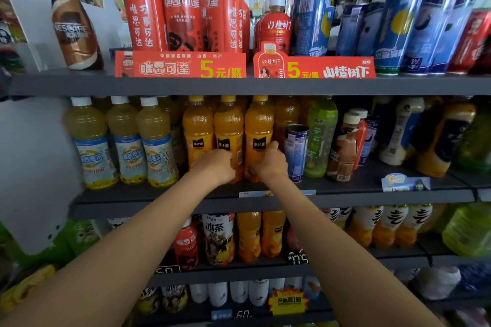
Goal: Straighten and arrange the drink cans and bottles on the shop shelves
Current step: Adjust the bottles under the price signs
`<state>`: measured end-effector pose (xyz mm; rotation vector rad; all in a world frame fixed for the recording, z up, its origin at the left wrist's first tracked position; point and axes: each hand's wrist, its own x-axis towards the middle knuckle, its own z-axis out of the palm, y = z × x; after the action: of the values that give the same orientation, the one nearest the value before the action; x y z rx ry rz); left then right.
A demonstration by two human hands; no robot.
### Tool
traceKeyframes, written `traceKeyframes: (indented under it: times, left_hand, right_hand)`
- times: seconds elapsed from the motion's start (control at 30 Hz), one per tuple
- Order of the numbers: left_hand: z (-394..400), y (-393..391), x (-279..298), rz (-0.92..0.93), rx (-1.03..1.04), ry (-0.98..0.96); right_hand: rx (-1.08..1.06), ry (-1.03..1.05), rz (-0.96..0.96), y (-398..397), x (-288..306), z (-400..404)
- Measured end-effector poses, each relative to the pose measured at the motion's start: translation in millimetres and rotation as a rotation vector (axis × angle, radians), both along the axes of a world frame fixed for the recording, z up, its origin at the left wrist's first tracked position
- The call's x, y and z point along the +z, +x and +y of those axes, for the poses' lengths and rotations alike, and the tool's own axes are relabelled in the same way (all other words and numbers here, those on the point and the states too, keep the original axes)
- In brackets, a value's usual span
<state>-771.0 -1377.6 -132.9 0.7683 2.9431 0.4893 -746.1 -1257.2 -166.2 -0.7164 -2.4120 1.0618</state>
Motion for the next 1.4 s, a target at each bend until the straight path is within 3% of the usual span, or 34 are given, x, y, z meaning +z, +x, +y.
traceKeyframes:
  times: [0.13, 0.23, 0.33, 0.47, 0.7, 1.03, 1.27, 1.4]
  left_hand:
    - [8.0, 11.8, 3.2, 0.209, -0.016, 0.113]
    - [31.2, 20.5, 5.8, 0.174, -0.198, 0.271]
    - [59.0, 26.2, 5.9, 0.089, -0.229, 0.367]
    - [84.1, 29.7, 3.3, 0.036, -0.213, 0.37]
    - [98.5, 23.2, -8.4, 0.011, -0.148, 0.314]
    - [78.2, 42.4, -13.0, 0.036, -0.272, 0.401]
    - [74.9, 80.5, 13.1, 0.038, -0.39, 0.691]
    - [84.5, 95.7, 38.3, 0.058, -0.444, 0.792]
  right_hand:
    - [-0.02, 0.135, 0.235, 23.4, -9.3, 8.3]
    - [-0.102, 0.335, 0.384, 40.0, -6.7, 28.0]
    - [-0.136, 0.394, 0.333, 47.1, -1.3, 55.6]
    - [-0.076, 0.378, 0.137, 53.0, -2.3, 76.6]
    - [0.063, 0.373, 0.153, 45.1, -1.6, 78.0]
    - [0.049, 0.225, 0.57, 67.4, -6.1, 54.7]
    - [0.009, 0.247, 0.92, 108.9, 35.4, 31.6]
    - [-0.001, 0.156, 0.944, 131.5, 68.4, 37.5]
